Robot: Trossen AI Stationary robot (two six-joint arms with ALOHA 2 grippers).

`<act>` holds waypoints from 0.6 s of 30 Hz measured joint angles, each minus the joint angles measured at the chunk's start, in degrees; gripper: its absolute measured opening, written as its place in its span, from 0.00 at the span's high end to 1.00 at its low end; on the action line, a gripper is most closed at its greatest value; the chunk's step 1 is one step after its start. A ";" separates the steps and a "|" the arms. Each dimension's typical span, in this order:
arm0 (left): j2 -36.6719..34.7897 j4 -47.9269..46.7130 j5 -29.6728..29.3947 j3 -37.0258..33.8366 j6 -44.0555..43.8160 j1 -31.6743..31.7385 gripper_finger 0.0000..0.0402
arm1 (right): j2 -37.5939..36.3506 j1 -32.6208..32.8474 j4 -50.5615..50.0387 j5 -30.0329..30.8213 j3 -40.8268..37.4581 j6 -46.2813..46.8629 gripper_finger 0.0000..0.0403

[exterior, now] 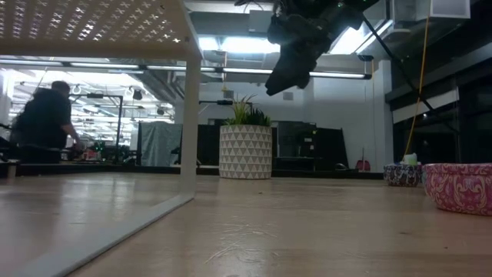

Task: Pick & Place candle stick holders
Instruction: Put the transparent candle holder on the shelf

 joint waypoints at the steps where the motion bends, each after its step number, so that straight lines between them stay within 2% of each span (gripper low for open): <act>1: 0.02 -0.58 0.01 -0.21 -0.03 -0.39 0.96 | 0.00 -0.01 0.26 -0.02 -0.02 0.02 0.62; 8: 0.34 -0.38 -0.40 -2.30 0.01 -1.35 0.95 | 0.00 0.01 1.51 -0.02 -0.02 0.16 0.62; 12: 1.85 0.91 -3.80 -2.37 0.66 -1.32 0.95 | 0.00 0.01 2.51 -0.02 -0.02 0.19 0.62; 18: 3.61 2.08 -3.69 -2.26 1.87 -1.32 0.95 | 0.00 -0.01 3.24 -0.04 -0.02 0.18 0.62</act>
